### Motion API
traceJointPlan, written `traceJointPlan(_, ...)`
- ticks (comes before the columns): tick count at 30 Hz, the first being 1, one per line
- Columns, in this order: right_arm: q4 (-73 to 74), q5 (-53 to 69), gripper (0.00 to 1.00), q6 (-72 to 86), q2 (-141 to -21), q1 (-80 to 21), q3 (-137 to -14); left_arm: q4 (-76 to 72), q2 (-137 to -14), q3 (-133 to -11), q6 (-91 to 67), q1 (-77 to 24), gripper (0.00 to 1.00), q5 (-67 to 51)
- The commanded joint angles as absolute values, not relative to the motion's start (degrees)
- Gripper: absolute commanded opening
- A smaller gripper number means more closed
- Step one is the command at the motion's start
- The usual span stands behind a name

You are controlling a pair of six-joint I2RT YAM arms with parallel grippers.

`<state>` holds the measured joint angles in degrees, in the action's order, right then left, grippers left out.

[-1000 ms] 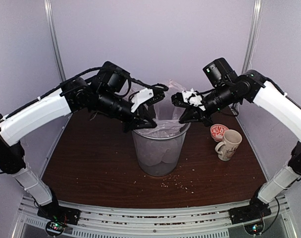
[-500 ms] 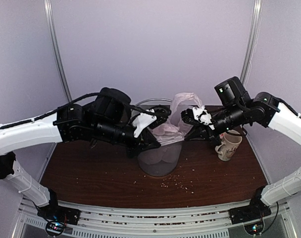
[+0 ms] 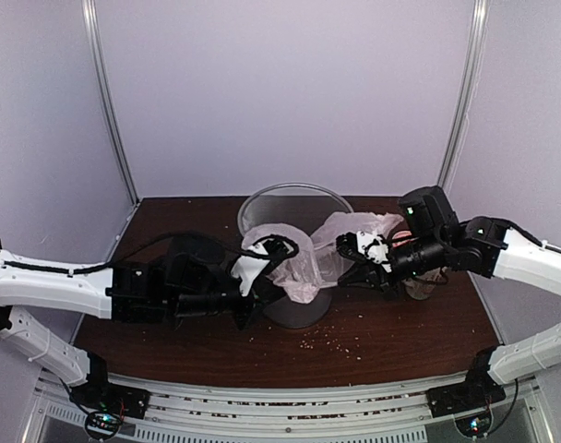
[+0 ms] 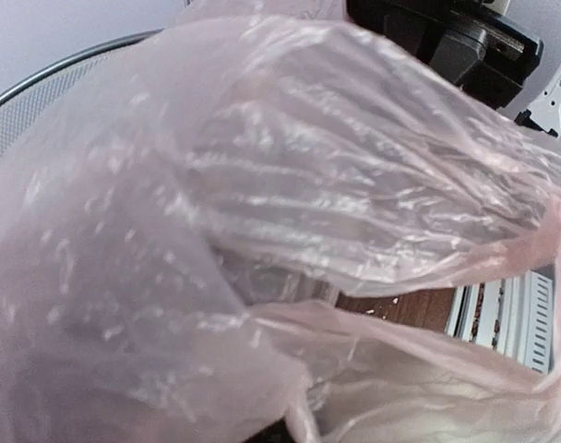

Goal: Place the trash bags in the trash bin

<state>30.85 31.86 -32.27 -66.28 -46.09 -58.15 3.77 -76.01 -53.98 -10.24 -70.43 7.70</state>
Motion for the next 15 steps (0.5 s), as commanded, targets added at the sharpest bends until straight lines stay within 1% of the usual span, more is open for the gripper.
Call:
traceJointPlan(1,21.68,25.65,0.00,-28.06,-63.42,-45.65,-51.88,-12.36,-72.98,-43.28,-14.43,-70.31,0.00,16.73)
traceJointPlan(5,18.52,25.38,0.00,-26.78,-63.46,-45.63,-49.63,-14.80,-73.30,-40.68,-16.28,-70.31,0.00,19.57)
traceJointPlan(7,19.56,26.07,0.00,-26.91,-63.03,-45.62,-50.12,-13.80,-72.59,-41.03,-16.35,-70.50,0.07,19.18)
traceJointPlan(10,22.00,26.31,0.07,-27.60,-61.45,-45.58,-51.14,-12.51,-70.02,-40.32,-16.44,-71.11,0.24,18.87)
traceJointPlan(11,23.67,26.73,0.12,-28.17,-60.91,-45.68,-51.39,-12.08,-68.94,-39.88,-16.74,-71.33,0.32,18.77)
traceJointPlan(14,29.38,29.85,0.32,-31.34,-59.27,-45.66,-52.38,-10.78,-65.48,-38.19,-17.56,-71.67,0.44,15.73)
traceJointPlan(15,32.62,31.13,0.37,-32.41,-58.60,-45.63,-52.79,-9.89,-64.31,-37.86,-17.58,-71.79,0.47,14.20)
